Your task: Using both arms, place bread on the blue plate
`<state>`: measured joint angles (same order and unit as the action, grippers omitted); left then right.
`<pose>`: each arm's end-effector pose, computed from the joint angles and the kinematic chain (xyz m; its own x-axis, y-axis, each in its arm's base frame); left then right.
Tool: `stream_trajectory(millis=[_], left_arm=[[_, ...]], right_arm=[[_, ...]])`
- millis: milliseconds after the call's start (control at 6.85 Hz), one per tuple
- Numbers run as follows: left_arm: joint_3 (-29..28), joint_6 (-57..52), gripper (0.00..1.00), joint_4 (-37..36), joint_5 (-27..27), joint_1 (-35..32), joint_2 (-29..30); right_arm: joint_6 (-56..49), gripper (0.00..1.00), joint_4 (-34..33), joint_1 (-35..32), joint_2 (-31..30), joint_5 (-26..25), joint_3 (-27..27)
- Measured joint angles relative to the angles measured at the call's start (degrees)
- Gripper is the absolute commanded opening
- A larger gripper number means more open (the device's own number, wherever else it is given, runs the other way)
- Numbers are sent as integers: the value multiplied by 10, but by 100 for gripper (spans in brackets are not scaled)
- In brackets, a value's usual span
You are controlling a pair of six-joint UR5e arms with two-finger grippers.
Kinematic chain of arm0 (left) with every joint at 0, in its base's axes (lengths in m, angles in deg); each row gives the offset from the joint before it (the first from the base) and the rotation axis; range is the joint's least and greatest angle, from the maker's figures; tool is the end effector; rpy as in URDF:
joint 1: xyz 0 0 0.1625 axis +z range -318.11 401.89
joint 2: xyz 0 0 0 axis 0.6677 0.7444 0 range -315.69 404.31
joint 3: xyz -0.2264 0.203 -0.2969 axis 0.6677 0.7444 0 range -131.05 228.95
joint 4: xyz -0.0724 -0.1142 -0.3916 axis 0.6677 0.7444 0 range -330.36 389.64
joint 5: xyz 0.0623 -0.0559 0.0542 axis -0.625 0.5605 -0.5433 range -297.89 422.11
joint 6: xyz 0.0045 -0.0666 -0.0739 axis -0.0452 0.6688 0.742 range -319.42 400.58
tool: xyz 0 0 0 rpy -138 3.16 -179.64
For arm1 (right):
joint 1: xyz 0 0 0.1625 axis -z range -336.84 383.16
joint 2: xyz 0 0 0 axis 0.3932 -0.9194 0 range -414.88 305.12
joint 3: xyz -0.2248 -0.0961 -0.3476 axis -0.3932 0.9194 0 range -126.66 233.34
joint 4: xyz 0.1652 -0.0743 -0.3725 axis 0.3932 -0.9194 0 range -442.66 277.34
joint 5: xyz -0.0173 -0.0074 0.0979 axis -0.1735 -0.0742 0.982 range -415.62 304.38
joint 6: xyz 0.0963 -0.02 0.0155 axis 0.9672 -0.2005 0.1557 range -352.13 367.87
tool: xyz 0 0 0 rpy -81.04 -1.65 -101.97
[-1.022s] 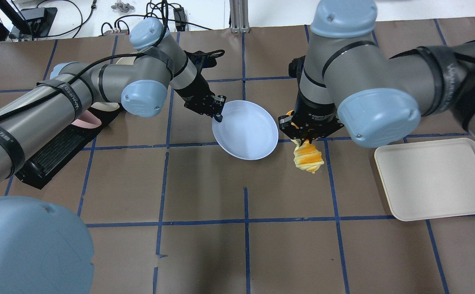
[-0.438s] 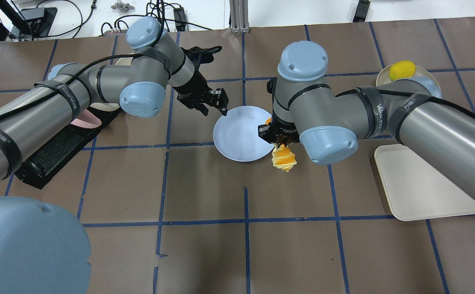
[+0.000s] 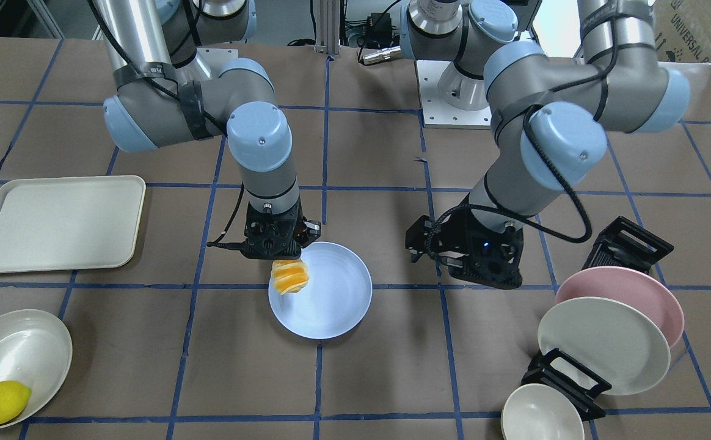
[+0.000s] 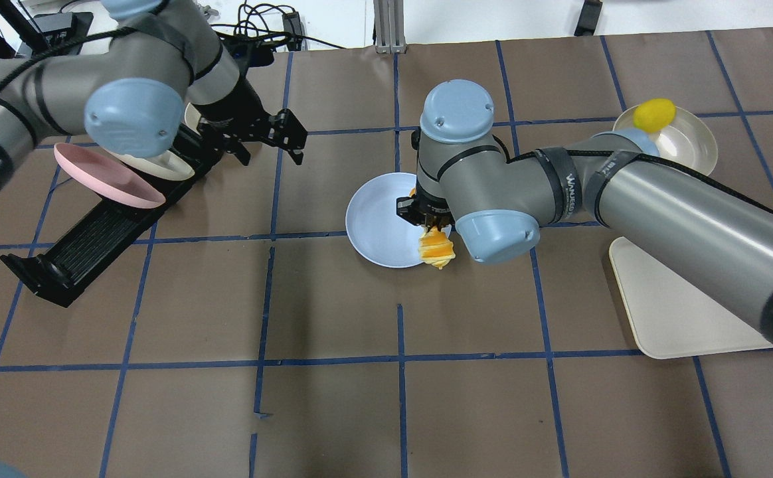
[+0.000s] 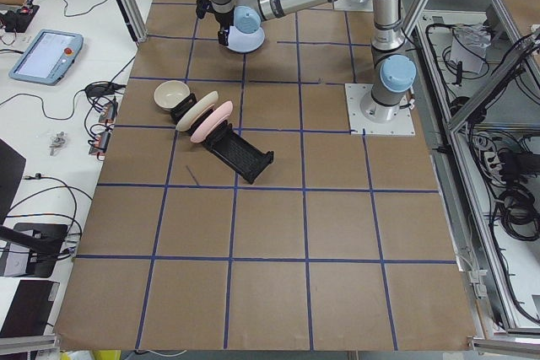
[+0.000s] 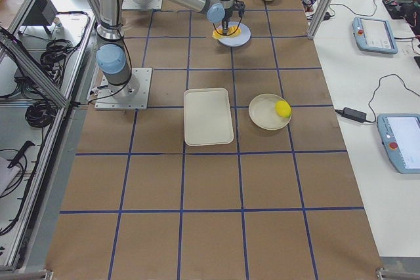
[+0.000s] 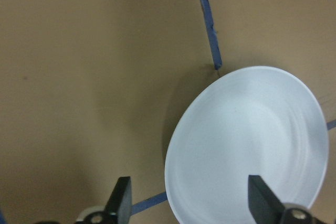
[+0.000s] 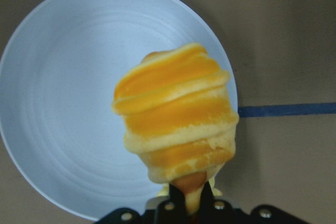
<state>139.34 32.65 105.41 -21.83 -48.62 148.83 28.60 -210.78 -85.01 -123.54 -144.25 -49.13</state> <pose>-0.1491 -0.5828 0.3729 -0.9837 0.1454 0.1061 0.1459 0.9893 -0.0030 0.3119 -0.5158 0.2483 -0.9979 0.0424 -0.0489 0.0454 0.9971 -0.0618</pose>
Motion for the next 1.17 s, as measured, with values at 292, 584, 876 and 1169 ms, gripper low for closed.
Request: stream_trajectory(millis=[292,584,876,1169], left_arm=[[-44,0,100,97,-67,-1,-46],[-75,6,100,151,-71,-9,-71],[-67,15,100,168,-66,-5,-94],[-67,44,100,173,-67,-3,-99]], right_arm=[[20,5,-7,-22,41,-6,38],[28,43,-6,-28,57,-9,56],[26,100,-5,-26,65,-7,55],[25,100,-5,-23,65,-7,52]])
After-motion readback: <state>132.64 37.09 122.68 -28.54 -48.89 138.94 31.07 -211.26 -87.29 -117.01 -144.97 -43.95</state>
